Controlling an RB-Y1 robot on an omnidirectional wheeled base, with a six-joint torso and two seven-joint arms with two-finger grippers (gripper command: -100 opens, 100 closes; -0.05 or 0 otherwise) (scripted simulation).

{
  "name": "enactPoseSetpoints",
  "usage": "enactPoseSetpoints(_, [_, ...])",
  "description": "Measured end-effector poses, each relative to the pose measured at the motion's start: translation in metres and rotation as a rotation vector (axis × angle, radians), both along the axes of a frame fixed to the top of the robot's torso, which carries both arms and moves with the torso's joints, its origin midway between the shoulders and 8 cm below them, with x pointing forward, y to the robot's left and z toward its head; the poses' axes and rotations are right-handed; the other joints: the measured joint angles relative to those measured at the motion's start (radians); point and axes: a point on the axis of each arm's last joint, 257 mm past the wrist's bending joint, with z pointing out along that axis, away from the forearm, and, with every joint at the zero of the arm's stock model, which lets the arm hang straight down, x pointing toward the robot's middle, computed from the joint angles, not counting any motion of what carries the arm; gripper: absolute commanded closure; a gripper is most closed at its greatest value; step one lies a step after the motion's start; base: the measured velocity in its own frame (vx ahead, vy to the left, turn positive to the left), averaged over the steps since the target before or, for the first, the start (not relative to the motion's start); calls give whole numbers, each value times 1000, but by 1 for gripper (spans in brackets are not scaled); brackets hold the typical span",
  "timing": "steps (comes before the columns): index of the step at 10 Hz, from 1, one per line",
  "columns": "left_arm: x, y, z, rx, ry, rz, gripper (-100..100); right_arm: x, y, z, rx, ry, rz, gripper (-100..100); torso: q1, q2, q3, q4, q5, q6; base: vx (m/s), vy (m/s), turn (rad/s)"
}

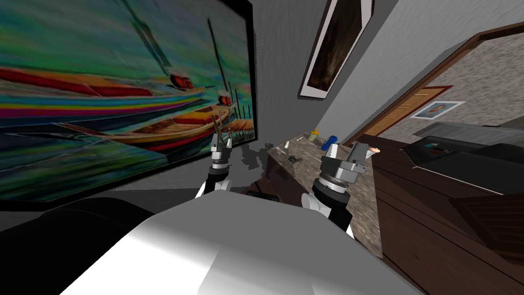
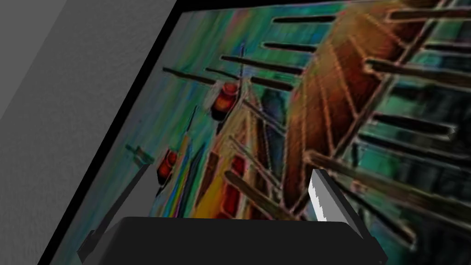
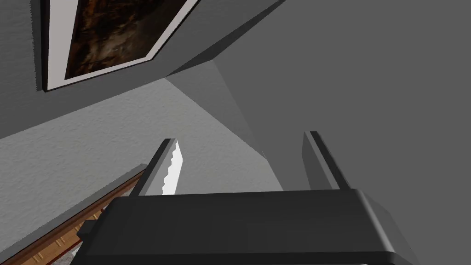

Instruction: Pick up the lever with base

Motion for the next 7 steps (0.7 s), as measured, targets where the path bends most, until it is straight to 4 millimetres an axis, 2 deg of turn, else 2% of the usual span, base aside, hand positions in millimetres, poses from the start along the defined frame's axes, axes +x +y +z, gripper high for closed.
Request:
enactPoseSetpoints(2, [0, 0, 0, 0, 0, 0, 0, 3, 12, -1, -21, 4, 45, -100, 0, 4, 2, 1, 0, 0, -100, 2, 79])
enactPoseSetpoints(4, [0, 0, 0, 0, 0, 0, 0, 5, 32, -3, -46, 12, 119, -100, 1, 10, 6, 2, 0, 0, -169, 8, 98])
enactPoseSetpoints(7, [0, 0, 0, 0, 0, 0, 0, 9, 63, -7, -77, 28, 224, -100, -1, 7, 4, 2, 0, 0, -111, -11, 87])
